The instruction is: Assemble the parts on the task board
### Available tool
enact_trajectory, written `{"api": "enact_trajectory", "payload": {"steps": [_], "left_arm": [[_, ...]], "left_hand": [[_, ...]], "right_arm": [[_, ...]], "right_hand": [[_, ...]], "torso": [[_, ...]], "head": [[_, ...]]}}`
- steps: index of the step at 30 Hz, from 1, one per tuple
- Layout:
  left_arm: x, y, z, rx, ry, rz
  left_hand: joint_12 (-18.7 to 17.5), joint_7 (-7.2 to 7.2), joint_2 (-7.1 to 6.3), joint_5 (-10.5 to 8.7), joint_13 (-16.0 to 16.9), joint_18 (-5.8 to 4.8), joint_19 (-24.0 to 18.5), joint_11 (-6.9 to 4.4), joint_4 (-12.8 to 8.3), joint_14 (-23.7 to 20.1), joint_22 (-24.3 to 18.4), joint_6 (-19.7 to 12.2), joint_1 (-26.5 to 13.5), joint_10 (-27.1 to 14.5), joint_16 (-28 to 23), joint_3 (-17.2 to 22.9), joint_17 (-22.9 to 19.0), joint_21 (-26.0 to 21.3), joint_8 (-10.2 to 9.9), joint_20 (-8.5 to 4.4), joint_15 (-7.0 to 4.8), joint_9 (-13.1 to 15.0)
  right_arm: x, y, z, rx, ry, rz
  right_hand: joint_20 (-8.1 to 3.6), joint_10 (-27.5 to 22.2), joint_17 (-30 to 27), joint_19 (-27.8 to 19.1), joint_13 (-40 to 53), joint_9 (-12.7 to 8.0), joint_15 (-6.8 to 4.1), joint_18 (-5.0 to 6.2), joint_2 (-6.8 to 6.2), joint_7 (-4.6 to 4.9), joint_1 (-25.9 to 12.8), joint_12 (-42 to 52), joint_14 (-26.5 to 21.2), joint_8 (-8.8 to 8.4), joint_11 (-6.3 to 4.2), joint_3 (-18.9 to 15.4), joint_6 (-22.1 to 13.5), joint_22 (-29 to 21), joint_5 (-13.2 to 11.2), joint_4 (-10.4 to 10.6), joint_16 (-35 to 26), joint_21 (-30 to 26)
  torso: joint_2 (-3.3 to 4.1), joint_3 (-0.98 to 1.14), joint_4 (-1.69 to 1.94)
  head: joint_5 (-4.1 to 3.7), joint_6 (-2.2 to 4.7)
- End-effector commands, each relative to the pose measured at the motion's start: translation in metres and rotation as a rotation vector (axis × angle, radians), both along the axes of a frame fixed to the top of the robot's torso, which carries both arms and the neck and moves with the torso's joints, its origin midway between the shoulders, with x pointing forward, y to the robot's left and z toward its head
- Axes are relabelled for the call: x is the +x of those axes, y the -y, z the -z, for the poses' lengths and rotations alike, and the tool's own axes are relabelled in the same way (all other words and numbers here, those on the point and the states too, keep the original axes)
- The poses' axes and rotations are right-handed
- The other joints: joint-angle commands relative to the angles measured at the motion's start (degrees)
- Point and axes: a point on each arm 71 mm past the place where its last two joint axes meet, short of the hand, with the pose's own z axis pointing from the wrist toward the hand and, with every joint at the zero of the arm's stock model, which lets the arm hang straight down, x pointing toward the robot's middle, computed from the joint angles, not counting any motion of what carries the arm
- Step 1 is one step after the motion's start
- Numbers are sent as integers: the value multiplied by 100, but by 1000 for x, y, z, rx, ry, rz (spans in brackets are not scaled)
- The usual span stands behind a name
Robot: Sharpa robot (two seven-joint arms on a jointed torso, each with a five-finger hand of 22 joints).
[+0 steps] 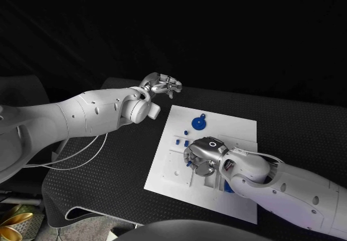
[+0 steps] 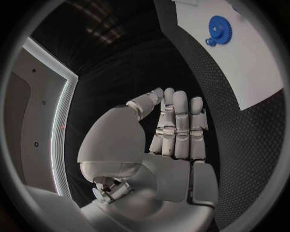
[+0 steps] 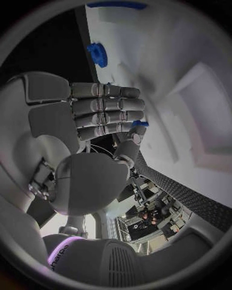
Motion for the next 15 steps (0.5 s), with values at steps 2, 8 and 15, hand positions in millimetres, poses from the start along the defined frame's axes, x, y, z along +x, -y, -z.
{"api": "enact_trajectory", "payload": {"steps": [2,8,15], "left_arm": [[0,1,-2,-10,5,10],[0,2,-2,-10,5,10],[0,3,-2,-11,5,13]], "left_hand": [[5,14,-56,-20,9,2,28,8,-22,13,102,-38,2,-50,-22,3,7,-9,-27,-274,9,2],[5,15,-57,-20,9,2,27,9,-22,12,102,-40,2,-51,-23,4,7,-10,-28,-273,9,2],[6,16,-57,-20,10,2,26,9,-22,11,102,-41,2,-53,-23,5,8,-10,-30,-273,10,3]], "right_arm": [[-2,0,6,-34,-5,-16],[-4,-3,10,-47,-11,-23],[-7,-7,12,-51,-17,-35]], "right_hand": [[-5,32,10,26,12,-1,0,-43,53,6,8,-33,29,3,13,-7,5,7,8,-28,-41,31],[-4,32,12,25,15,1,1,-43,57,7,5,-37,29,1,13,-8,5,7,8,-33,-45,31],[-3,33,15,24,19,3,1,-43,62,7,0,-41,30,-2,14,-9,5,6,8,-38,-49,30]], "torso": [[2,4,-3],[3,1,3],[3,-1,8]], "head": [[0,-7],[1,-6],[-10,-13]]}}
